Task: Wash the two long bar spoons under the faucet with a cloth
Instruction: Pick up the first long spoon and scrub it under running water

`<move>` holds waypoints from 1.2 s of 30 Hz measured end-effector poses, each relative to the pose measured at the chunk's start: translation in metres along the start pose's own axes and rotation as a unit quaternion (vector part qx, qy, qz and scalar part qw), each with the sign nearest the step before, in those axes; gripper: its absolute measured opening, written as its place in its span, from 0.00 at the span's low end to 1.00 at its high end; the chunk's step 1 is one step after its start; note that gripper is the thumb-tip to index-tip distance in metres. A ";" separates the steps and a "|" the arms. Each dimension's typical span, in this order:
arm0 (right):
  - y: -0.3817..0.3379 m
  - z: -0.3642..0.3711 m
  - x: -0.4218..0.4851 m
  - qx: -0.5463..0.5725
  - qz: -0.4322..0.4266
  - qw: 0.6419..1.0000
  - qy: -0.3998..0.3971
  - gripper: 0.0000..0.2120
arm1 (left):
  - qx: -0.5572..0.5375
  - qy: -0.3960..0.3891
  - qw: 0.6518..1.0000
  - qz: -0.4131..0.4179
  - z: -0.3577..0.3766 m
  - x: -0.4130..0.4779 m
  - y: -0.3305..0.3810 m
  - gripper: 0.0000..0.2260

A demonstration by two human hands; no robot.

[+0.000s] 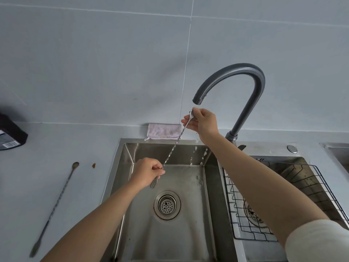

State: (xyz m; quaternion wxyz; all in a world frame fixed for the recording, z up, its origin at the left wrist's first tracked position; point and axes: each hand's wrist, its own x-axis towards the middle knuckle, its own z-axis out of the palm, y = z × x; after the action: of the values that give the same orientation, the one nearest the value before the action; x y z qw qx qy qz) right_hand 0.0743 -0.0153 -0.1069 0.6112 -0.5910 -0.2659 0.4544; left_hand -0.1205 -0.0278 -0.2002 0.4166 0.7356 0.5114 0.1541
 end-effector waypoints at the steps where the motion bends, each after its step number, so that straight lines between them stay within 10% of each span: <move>1: 0.001 0.001 0.000 0.009 -0.004 1.000 -0.009 0.07 | -0.004 0.004 1.000 0.001 0.001 -0.001 0.001 0.13; 36: 0.025 -0.016 -0.009 -0.158 0.025 0.982 -0.096 0.08 | -0.150 0.066 0.986 -0.009 0.053 0.026 0.039 0.02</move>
State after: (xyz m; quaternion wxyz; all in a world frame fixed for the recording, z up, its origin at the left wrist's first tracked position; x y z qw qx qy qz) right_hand 0.0782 -0.0335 -0.1313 0.4701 -0.6401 -0.3773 0.4764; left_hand -0.0502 -0.0338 -0.2071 0.4886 0.6486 0.5156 0.2736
